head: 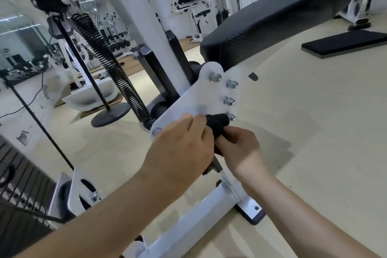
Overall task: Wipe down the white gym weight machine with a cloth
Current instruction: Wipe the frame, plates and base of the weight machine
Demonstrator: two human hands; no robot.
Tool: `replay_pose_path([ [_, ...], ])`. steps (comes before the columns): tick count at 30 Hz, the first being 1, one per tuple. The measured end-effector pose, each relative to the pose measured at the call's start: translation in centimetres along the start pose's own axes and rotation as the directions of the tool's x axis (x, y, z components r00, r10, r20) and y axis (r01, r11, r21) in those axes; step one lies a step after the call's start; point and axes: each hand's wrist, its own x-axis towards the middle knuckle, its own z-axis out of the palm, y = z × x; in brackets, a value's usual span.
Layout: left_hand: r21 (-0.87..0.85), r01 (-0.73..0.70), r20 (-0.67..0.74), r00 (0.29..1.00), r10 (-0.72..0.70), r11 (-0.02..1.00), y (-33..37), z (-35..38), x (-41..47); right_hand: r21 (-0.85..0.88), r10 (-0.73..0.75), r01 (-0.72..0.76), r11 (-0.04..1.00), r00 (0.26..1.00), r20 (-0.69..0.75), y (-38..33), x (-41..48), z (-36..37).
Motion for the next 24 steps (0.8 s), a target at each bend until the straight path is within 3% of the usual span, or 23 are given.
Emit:
replay_pose_path([
  [2,-0.036,0.023,-0.029,0.999,-0.024,0.999,-1.3,-0.6,-0.3,-0.124,-0.209,0.196,0.973,0.973,-0.101,-1.0,-0.1,0.1],
  [4,-0.102,0.084,-0.002,0.996,-0.084,0.991,-2.9,-0.4,-0.5,-0.303,-0.414,0.349,0.887,0.891,-0.184,-2.0,0.4,1.4],
  [7,-0.317,0.341,0.159,0.939,-0.305,0.885,-5.4,1.1,-1.5,-0.527,-0.751,0.638,0.561,0.661,0.0,-1.5,1.7,3.9],
  [8,-0.392,0.419,0.208,0.908,-0.364,0.819,-5.9,1.6,-1.9,-0.566,-0.801,0.698,0.439,0.589,0.104,-0.9,2.0,4.4],
  [10,-0.513,0.468,0.223,0.882,-0.415,0.72,-6.3,2.3,-2.5,-0.574,-0.823,0.765,0.294,0.508,0.255,0.4,3.1,3.9],
  [13,-0.619,0.501,0.222,0.85,-0.477,0.604,-6.3,2.4,-2.3,-0.616,-0.863,0.77,0.167,0.417,0.287,1.9,4.6,2.7],
  [16,-0.643,0.516,0.272,0.845,-0.461,0.566,-6.8,2.1,-1.9,-0.783,-0.858,0.588,0.202,0.492,0.148,2.6,5.2,0.6],
  [18,-0.613,0.522,0.332,0.851,-0.406,0.593,-7.3,1.9,-1.7,-0.796,-0.797,0.469,0.383,0.604,-0.027,2.6,5.0,0.0],
  [20,-0.582,0.535,0.391,0.844,-0.366,0.612,-7.4,1.6,-1.7,-0.658,-0.656,0.378,0.651,0.716,-0.237,2.0,3.9,1.7],
  [21,-0.576,0.54,0.405,0.841,-0.36,0.614,-7.4,1.5,-1.6,-0.593,-0.616,0.377,0.712,0.741,-0.269,1.6,3.1,3.2],
  [22,-0.571,0.549,0.413,0.835,-0.365,0.61,-7.5,1.4,-1.4,-0.556,-0.631,0.428,0.712,0.738,-0.239,1.2,1.9,4.9],
  [24,-0.556,0.582,0.422,0.813,-0.401,0.593,-8.2,1.2,-1.0,-0.524,-0.755,0.615,0.589,0.65,-0.086,0.5,0.2,7.1],
])
